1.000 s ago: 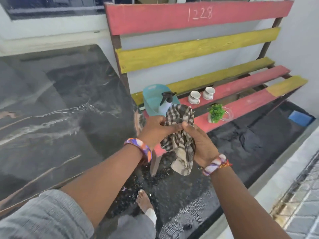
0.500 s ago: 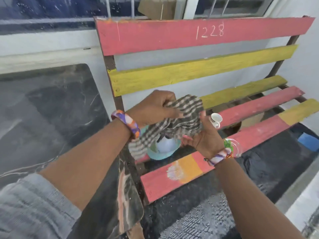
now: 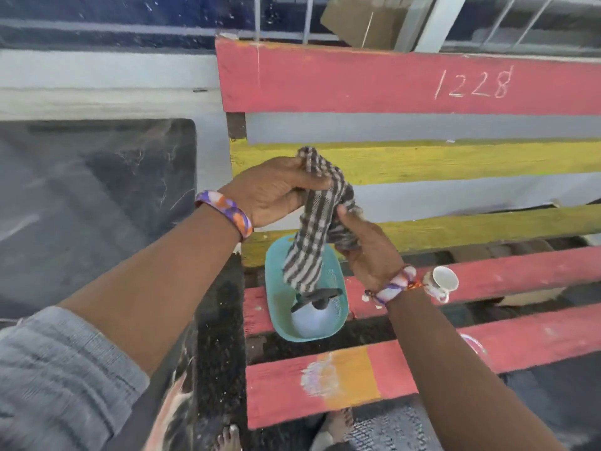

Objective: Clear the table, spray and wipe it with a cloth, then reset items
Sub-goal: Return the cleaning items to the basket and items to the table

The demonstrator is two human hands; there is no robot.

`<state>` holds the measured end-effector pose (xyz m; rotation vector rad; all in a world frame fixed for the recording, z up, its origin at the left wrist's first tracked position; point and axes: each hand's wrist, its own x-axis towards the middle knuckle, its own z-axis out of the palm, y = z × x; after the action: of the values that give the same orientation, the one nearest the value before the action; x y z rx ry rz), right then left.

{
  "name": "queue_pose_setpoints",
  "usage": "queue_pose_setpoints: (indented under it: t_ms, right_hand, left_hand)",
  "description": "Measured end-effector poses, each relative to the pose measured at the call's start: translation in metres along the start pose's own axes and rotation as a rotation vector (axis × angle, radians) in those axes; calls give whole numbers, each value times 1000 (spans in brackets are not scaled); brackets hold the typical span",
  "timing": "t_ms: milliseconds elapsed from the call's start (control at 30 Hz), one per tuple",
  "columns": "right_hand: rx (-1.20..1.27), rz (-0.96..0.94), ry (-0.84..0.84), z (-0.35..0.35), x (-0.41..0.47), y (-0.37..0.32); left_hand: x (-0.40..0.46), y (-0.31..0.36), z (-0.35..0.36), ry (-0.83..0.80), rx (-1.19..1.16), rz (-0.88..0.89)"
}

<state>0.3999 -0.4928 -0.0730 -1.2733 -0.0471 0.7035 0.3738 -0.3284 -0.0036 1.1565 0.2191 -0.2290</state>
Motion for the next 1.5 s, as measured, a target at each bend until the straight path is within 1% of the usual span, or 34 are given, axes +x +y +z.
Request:
queue_pose_setpoints:
  t_ms: [67,167,300,400,467,500,567,633,700,767,800,833,867,900,933,967,1033,1067,1100,1133,1200,1267,1333,1367,1400,1467,1500]
  right_hand:
    - [-48,14,52,-17,12,-14]
    - [-199,9,115,-50,32,-29]
    - [-403,103,84,-88,55,-48]
    - [-454,217,47,-105,71,-56]
    - [-399,289,53,-107,80,-56]
    - [-378,334,55,-106,83,-56]
    - [-376,424,71,-102,88,-58]
    - [-366,444,35,-100,94,-60]
    - [-405,432,-71,-98,99,-59]
    - [-512,391,-222,-94,101,-55]
    - [-614,345,-300,-90,100,-53]
    - [-790,270,-379,-85,100,-51]
    - [-1035,187,-440,-80,100,-50]
    - [-1273,94,-470,-74,100,-50]
    - [-1434,14,-477,-70,102,-49]
    - [-1522,-23,-474,-67,104,-49]
    - [-1555,-28,-442,-65,106,-44]
    - [-1525,-42,-386,-65,106,-41]
    - [-1467,-32,-338,-67,109,-36]
    - [-1354,-9,-316,-69,109,-32]
    - [-949,72,-268,-72,113,-18]
    - [-643,206,-181,-73,121,-3]
    - [-400,368,-32,-71,132,15]
    - [-313,441,27,-69,137,22]
    - [-283,490,65,-65,139,26]
    - [-326,523,77,-59,138,30]
    - [-386,484,50,-60,139,34]
  left_hand:
    - [14,0,3,33,161,-37]
    - [33,-3,7,145,481,-81]
    - [55,-13,11,274,899,-32]
    - [69,-25,13,404,1117,-2]
    - [72,-32,15,497,1197,-18]
    - [73,-36,18,534,1198,-31]
    - [73,-41,19,611,1151,-88]
    - [71,-45,14,659,1060,-166]
    - [70,-46,5,632,1047,-239]
    - [67,-43,3,520,1098,-340]
    - [66,-42,3,438,1117,-409]
    - [66,-42,4,357,1140,-478]
    - [66,-44,4,293,1141,-532]
    - [66,-47,4,244,1121,-563]
    - [66,-50,2,212,1143,-568]
    - [66,-55,-1,184,1217,-561]
    - [66,-63,-12,209,1373,-535]
    - [65,-68,-18,261,1386,-515]
    - [64,-73,-25,329,1336,-507]
    - [63,-78,-33,395,1216,-502]
    - [63,-88,-48,506,857,-457]
    - [65,-101,-58,598,555,-403]
    - [69,-114,-61,671,318,-387]
    - [72,-120,-63,697,226,-386]
    - [76,-125,-65,711,172,-379]
    - [83,-132,-69,712,111,-340]
    - [87,-137,-71,698,97,-333]
